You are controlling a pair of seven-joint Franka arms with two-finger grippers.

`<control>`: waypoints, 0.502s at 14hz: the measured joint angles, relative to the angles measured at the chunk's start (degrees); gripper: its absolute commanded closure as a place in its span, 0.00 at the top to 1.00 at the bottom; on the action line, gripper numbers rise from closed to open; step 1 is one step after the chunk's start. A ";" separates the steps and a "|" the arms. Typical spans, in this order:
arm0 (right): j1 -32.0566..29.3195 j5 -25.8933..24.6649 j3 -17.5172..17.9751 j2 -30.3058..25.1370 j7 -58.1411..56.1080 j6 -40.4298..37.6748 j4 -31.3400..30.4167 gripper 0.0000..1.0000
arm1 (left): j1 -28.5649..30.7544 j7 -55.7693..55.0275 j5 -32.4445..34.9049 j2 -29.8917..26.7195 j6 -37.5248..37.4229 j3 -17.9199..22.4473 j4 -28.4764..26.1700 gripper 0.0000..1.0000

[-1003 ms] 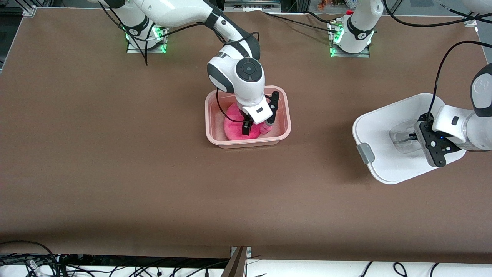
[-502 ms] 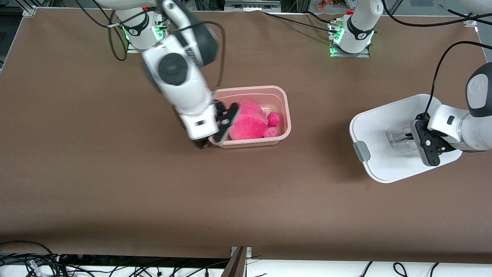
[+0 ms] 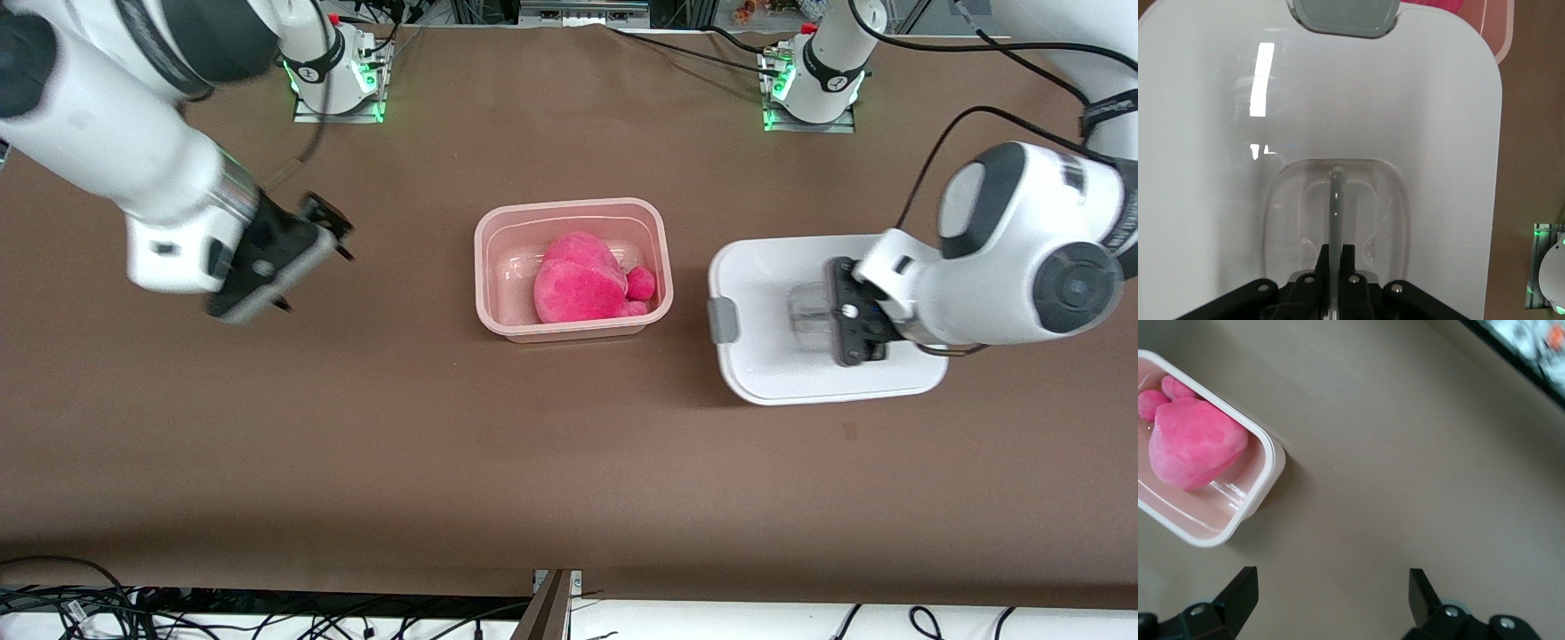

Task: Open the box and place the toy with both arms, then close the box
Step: 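Withdraw the right gripper while the left gripper lifts the lid, then carry the lid over the box with the left gripper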

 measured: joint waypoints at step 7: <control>-0.64 -0.02 -7.95 -15.49 14.76 -7.09 -12.05 1.00 | -18.49 -16.73 0.62 2.63 5.95 -1.12 -0.93 0.00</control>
